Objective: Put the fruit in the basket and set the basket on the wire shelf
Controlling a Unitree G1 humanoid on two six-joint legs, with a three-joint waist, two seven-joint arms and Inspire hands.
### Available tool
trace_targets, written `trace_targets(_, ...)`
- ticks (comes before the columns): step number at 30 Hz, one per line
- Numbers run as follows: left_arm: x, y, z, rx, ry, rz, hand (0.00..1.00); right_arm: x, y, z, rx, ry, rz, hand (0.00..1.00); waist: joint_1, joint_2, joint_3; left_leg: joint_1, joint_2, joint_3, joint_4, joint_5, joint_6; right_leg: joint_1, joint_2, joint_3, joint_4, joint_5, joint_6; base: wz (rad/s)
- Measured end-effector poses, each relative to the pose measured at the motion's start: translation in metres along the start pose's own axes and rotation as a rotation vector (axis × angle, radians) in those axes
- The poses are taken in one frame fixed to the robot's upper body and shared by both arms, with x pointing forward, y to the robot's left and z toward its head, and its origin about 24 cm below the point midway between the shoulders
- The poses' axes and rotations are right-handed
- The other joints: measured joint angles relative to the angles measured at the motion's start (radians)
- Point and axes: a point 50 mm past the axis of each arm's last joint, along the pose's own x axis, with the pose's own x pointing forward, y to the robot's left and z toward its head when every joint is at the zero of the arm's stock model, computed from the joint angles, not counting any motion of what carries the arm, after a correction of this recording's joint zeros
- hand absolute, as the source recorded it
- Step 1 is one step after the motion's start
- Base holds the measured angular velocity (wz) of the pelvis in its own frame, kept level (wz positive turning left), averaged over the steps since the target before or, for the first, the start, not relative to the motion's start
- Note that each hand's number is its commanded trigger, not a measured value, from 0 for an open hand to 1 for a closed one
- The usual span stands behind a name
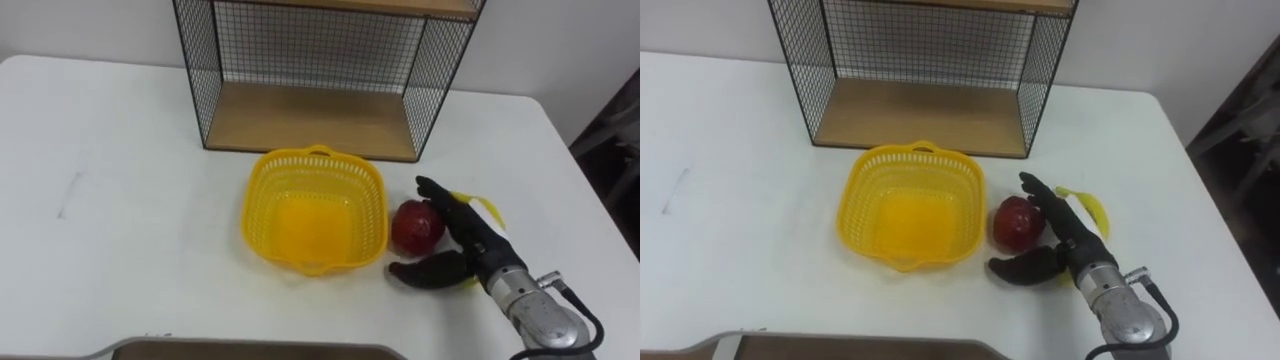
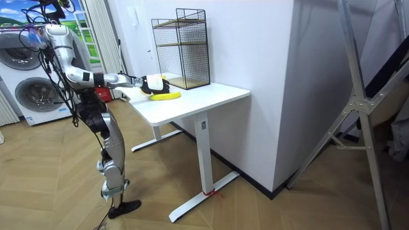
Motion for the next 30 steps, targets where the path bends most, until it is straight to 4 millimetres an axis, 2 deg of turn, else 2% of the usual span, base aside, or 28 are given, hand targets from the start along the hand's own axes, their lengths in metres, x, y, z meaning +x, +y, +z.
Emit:
trace_targets(20, -0.0003, 0.0000, 0.0027, 0.016, -0.004, 0.005, 0.00, 0.0017, -0.0001, 0.0001, -0.020, 0.017, -0.020, 1.00, -0.010, 0.003, -0.0009, 0.003, 0.000, 0.000, 0.000, 0.000, 0.000, 0.001, 0.001, 0.001, 0.002, 0.000, 0.000, 0.00)
trace_targets(26, -0.0001, 0.0010, 0.0042, 0.022, -0.009, 0.011, 0.00, -0.0014, 0.0033, -0.0057, 0.146, 0.020, -0.024, 1.00, -0.011, 0.006, -0.0005, 0.000, 0.000, -0.001, -0.004, 0.000, 0.000, 0.001, 0.001, -0.001, -0.002, 0.001, 0.000, 0.00)
trace_targets(30, -0.0005, 0.0010, 0.0019, 0.022, -0.016, 0.024, 0.00, -0.0017, 0.0023, -0.0051, 0.272, 0.001, -0.042, 1.00, -0.012, 0.020, -0.0012, 0.000, 0.000, -0.001, -0.004, 0.000, 0.000, 0.001, 0.001, -0.001, -0.003, 0.001, 0.000, 0.00)
